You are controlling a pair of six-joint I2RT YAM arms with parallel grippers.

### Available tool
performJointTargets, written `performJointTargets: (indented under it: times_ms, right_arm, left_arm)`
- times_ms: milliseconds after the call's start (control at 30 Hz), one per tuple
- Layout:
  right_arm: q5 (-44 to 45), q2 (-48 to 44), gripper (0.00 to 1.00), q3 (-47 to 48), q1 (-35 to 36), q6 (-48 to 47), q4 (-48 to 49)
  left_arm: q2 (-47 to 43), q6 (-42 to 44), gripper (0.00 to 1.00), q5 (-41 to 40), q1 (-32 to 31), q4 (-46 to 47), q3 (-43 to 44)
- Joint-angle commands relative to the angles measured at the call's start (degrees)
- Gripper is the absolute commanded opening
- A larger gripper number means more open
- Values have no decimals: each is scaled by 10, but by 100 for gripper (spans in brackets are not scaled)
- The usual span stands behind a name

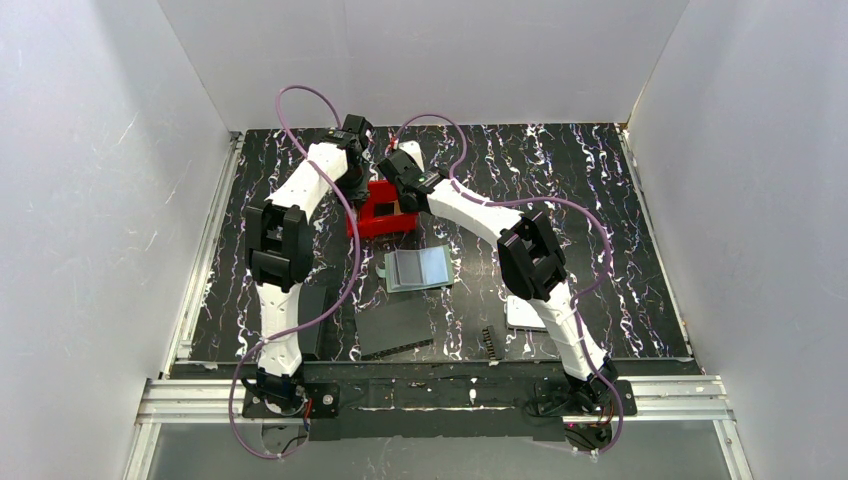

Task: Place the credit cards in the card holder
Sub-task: Pick up the credit card from the storage box.

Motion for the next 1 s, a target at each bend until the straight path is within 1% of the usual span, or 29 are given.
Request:
performJointTargets:
  times_ms: [0,100,267,467,533,567,667,800,967]
  right_arm:
    - [36,11,1,22,-10,-33,-36]
    - [31,12,1,23,-10,-35,-34]
    - [16,14,1,24,-10,-40,-31]
    - [12,15,1,26,-10,-42,-31]
    - [12,14,1,26,-10,-43,-31]
    - [12,15,1,26,-10,-43,-31]
    - [11,15,1,26,-10,-43,-32]
    - [8,16,1,26,-10,-43,-32]
    - [8,17,1,28,-10,-43,-32]
  left_arm:
    - [-11,8,6,-7,10,-17,15]
    - [-4,11,10,-1,11,-11,9]
    - [1,12,9,2,13,-9,-5]
    - [-14,14,23,15,22,1,-23]
    - [-17,14,29,15,26,3,-28]
    - [-17,15,30,15,27,4,-29]
    - [-18,17,30,6,30,3,-32]
    - [-19,19,18,2,31,4,-35]
    - [-28,18,10,-2,30,3,-37]
